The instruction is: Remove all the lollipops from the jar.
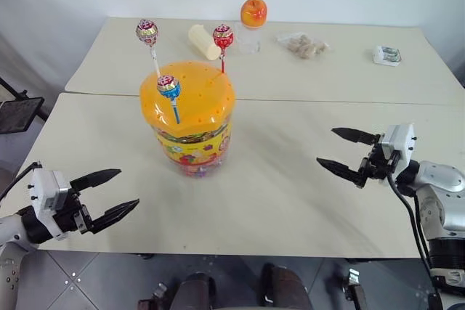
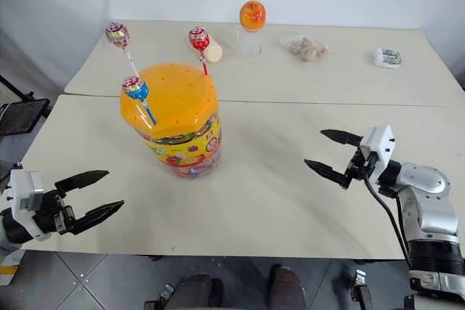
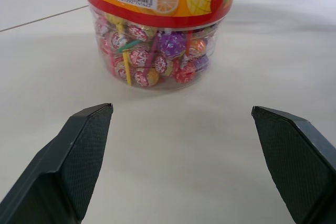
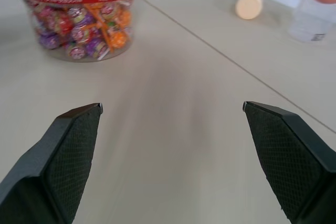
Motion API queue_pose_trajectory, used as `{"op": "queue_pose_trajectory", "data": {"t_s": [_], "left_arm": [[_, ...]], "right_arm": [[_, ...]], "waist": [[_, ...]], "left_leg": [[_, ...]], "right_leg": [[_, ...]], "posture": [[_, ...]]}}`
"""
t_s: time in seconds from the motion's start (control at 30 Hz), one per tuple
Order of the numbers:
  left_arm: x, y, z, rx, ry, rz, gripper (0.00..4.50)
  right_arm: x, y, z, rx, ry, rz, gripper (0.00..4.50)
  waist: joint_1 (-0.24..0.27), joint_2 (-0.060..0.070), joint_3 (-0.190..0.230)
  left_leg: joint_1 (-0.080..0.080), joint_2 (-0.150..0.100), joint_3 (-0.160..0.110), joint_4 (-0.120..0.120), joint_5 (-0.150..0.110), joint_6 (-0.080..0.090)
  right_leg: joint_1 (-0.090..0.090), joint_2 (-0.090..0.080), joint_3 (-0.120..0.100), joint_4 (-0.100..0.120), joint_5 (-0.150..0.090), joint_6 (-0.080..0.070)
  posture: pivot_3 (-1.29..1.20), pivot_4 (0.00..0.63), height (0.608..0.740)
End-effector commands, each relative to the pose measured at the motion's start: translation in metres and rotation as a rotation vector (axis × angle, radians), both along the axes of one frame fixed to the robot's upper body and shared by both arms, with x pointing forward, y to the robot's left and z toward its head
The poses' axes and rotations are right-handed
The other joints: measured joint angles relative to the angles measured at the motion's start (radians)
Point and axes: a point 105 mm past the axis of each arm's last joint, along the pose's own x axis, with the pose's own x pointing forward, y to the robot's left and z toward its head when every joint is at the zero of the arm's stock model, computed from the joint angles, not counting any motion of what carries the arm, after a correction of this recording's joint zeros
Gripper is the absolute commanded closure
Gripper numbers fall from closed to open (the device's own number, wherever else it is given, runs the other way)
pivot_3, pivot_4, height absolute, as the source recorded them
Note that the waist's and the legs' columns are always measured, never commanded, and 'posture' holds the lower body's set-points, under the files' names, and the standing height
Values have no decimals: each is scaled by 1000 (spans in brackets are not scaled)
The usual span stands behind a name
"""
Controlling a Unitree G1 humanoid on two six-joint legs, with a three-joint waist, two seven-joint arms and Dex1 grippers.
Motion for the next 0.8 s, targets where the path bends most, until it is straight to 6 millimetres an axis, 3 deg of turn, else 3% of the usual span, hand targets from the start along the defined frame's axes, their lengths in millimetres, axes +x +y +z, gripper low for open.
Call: {"op": "queue_pose_trajectory", "data": {"t_s": [0.03,0.13,0.27,0.37,0.5,0.6,0.8], "left_arm": [[1,5,8,-14,-36,31,7],[18,18,42,-296,-60,116,7],[24,29,87,-580,-123,43,7],[34,25,107,-682,-150,-52,7],[62,-4,128,-642,-178,-204,7],[73,-24,138,-650,-82,-352,7],[98,-53,154,-571,-151,-449,7]], "right_arm": [[-3,4,11,-18,-58,44,0],[-23,23,43,138,-179,147,0],[-50,49,102,428,-285,208,0],[-73,67,127,525,-324,266,0],[-89,77,139,546,-351,305,0],[-94,84,134,525,-343,321,0],[-92,88,128,519,-345,300,0]], "waist": [[0,0,0],[6,0,0],[3,0,0],[5,0,0],[16,-3,-1],[21,-3,-1],[7,-3,-1]], "left_leg": [[0,0,1,0,0,0],[-1,0,1,1,0,0],[-3,1,-1,4,-1,-1],[-3,1,-3,4,-1,-1],[-3,0,-1,5,-1,-1],[-3,-1,1,5,-1,-1],[-2,0,6,2,-1,-1]], "right_leg": [[-1,0,0,0,0,0],[-2,0,1,1,0,0],[-4,0,1,5,0,0],[-5,0,1,7,0,0],[-5,0,1,7,0,0],[-5,1,1,6,0,0],[-7,1,1,6,0,0]], "posture": [[0,150,740],[0,150,740],[0,150,740],[0,150,740],[0,150,740],[0,150,740],[0,150,740]]}}
